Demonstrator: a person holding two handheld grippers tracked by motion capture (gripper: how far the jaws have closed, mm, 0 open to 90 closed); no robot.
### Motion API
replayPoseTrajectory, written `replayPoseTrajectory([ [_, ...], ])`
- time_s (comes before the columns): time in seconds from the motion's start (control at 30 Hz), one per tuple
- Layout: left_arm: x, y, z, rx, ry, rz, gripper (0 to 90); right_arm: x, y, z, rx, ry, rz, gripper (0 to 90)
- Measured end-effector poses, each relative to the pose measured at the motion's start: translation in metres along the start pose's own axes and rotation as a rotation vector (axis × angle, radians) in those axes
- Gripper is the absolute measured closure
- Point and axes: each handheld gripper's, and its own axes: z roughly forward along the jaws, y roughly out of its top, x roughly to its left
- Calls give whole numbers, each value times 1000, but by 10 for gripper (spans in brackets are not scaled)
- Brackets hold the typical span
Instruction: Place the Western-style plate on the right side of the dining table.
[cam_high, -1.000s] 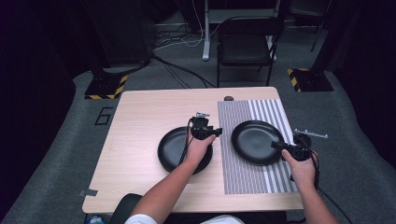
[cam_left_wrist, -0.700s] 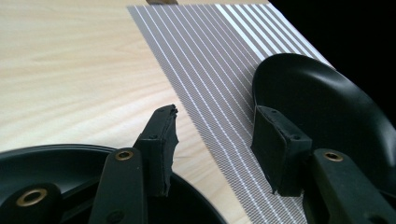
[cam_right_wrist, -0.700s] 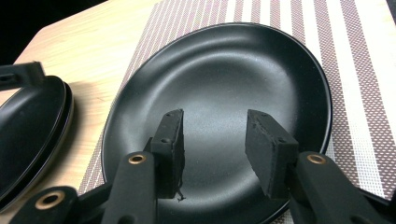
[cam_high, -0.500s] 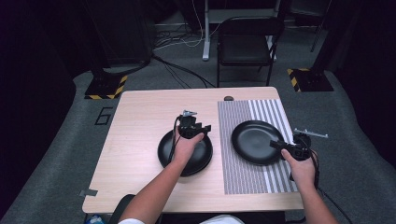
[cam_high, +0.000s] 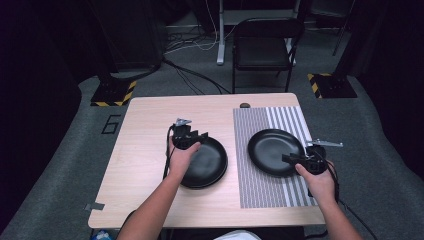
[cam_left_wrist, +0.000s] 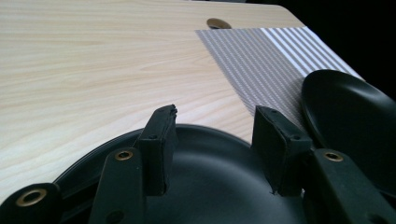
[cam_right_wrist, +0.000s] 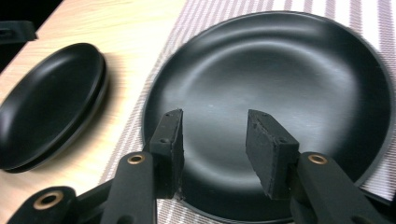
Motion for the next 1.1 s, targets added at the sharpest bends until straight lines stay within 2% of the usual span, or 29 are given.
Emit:
replayPoseTrajectory([
  [0.33,24,-15,-17,-1,63,-15,490,27,-3,6,-11,53,-91,537],
  [0.5,36,-22,-26,-13,96,-13,479,41,-8,17,32,96,-150,518],
  [0.57,40,-24,-29,0,109,-6,471,46,-12,22,33,107,-175,503],
  [0.67,44,-29,-34,-2,124,6,469,53,-17,31,35,130,-224,466],
  [0.73,48,-32,-36,3,121,6,463,57,-21,38,40,150,-278,451],
  [0.83,54,-36,-39,12,147,22,454,62,-25,44,65,150,-320,450],
  [0.97,63,-40,-46,8,176,21,443,67,-31,50,76,171,-320,446],
  [1.1,73,-44,-49,-3,195,3,441,73,-36,55,85,182,-358,441],
])
